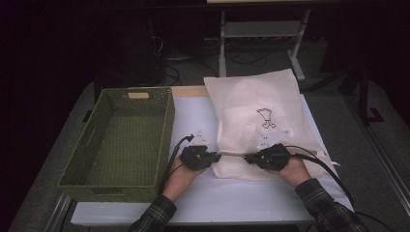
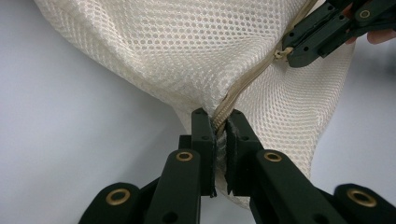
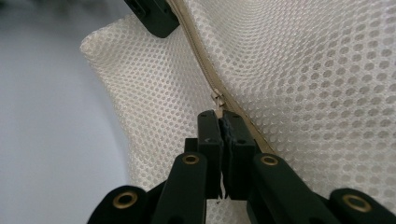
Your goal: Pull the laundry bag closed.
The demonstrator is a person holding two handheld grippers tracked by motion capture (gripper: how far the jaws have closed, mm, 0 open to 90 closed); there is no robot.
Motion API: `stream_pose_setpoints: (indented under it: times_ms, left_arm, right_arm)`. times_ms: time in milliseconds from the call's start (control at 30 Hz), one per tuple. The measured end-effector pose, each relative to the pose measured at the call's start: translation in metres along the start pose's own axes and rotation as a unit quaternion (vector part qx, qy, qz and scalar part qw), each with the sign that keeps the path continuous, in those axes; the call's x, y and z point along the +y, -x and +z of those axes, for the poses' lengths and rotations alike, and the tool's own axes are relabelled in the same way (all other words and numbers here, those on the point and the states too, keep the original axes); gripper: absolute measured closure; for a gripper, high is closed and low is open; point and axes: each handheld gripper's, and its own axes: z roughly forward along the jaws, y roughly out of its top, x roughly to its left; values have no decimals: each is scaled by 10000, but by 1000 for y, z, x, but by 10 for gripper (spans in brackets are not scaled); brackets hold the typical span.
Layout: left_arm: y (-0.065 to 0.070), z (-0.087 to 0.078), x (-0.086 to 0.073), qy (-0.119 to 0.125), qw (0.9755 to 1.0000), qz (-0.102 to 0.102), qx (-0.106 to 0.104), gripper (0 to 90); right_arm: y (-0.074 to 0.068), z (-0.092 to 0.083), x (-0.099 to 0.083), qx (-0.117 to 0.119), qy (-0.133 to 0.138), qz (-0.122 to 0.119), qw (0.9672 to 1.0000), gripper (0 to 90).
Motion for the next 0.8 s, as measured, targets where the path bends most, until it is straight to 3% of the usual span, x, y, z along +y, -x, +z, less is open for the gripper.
stream_pose_setpoints:
  times_ms: [400, 800]
  left_arm:
    - [-1, -1, 0, 15, 10000, -38, 25, 837]
    - [-1, -2, 0, 30, 10000, -56, 11, 837]
  right_arm:
    - [7, -4, -5, -96, -23, 64, 9999, 870]
    - [11, -22, -19, -254, 30, 237, 9994, 870]
